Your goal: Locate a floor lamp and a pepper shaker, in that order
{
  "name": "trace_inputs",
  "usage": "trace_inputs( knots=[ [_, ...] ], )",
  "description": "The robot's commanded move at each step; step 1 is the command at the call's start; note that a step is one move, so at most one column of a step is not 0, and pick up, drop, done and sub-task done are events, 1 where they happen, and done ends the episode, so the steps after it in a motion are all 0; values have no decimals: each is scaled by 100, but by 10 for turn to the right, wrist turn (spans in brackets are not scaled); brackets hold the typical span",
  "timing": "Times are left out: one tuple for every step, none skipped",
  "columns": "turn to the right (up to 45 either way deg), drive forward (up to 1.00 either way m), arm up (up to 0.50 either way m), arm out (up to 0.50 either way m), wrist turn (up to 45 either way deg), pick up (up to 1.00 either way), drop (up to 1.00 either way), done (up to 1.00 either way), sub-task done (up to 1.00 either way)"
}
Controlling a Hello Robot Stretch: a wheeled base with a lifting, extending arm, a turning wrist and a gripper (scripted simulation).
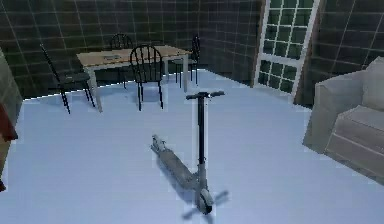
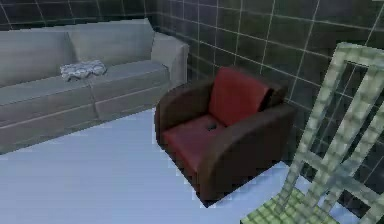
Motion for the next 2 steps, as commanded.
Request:
trace_inputs(
  knots=[
    [-390,0,0,0,0,0,0,0,0],
    [0,100,0,0,0,0,0,0,0]
  ],
)
